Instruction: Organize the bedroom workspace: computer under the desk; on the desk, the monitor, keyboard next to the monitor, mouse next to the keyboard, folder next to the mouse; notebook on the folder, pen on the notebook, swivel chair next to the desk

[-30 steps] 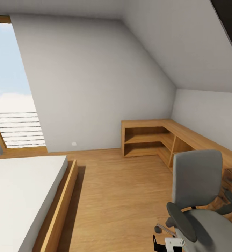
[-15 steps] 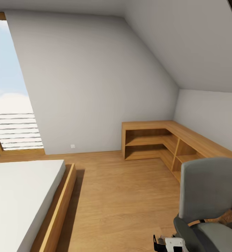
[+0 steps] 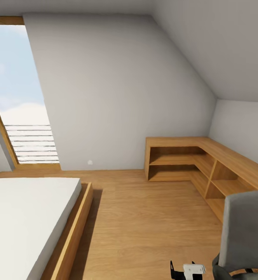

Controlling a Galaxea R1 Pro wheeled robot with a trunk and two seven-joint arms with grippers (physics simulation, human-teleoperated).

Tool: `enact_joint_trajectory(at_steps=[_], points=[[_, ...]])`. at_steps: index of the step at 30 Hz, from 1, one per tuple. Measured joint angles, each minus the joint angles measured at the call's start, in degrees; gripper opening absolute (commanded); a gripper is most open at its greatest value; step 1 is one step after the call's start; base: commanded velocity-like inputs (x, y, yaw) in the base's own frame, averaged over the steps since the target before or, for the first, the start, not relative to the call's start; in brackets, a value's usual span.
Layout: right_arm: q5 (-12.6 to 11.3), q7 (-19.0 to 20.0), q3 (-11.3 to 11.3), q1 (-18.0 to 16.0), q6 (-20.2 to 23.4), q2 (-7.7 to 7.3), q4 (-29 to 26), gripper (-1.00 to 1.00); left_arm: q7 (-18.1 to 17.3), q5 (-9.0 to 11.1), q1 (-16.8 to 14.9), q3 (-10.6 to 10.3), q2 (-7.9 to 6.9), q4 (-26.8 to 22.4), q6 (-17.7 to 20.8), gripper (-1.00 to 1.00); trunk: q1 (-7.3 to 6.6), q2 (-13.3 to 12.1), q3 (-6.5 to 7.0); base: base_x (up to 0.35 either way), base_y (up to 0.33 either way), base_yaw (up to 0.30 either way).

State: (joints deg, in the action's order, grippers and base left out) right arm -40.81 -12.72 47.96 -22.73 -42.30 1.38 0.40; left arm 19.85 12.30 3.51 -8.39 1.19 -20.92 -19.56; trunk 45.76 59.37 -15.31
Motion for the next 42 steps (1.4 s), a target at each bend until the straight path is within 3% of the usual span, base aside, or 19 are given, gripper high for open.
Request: enact_joint_trajectory(at_steps=[15, 24, 42], points=[[0.06, 0.06, 0.25, 0.01, 0.42, 0.00, 0.20, 1.00, 0.00, 0.00, 0.00, 0.00, 0.00, 0.00, 0.00, 1.00, -0.02, 0.01, 0.00, 0.217, 0.059, 0.022], [0.06, 0.06, 0.25, 0.00, 0.49, -0.01, 0.24, 1.00, 0.00, -0.08, 0.00, -0.16, 0.07, 0.00, -0.03, 1.00, 0.00, 0.00, 0.00, 0.062, 0.014, 0.000], [0.05, 0.05, 0.25, 0.01, 0.60, 0.00, 0.25, 1.00, 0.00, -0.09, 0.00, -0.16, 0.07, 0.00, 0.00, 1.00, -0.03, 0.01, 0.00, 0.313, 0.000, 0.000]])
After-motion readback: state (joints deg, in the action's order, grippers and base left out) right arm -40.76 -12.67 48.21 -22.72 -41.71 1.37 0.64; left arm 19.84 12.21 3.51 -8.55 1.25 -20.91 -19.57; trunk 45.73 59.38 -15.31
